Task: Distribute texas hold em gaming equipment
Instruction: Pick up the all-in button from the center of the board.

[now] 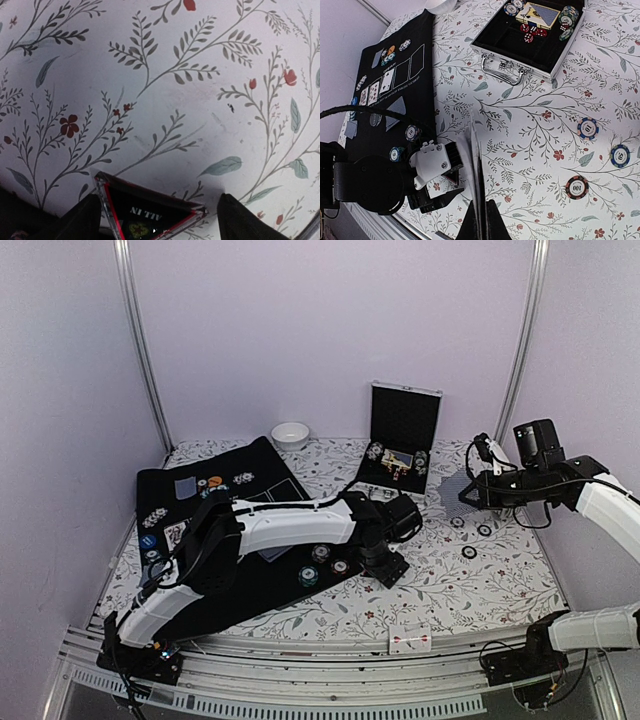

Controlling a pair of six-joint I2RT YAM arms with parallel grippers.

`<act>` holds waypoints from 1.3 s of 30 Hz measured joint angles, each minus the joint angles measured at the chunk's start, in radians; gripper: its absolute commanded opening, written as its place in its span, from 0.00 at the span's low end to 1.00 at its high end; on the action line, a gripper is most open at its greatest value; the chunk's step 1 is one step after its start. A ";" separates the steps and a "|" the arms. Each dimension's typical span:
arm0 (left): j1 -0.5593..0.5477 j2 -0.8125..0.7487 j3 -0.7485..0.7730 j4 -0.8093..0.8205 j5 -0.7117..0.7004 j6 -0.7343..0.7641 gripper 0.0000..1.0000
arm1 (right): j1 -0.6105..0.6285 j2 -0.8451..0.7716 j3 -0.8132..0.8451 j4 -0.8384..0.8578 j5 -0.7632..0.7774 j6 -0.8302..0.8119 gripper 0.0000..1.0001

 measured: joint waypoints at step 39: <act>-0.023 -0.147 -0.170 0.061 -0.007 0.013 0.53 | 0.000 -0.013 0.000 0.000 -0.043 -0.010 0.02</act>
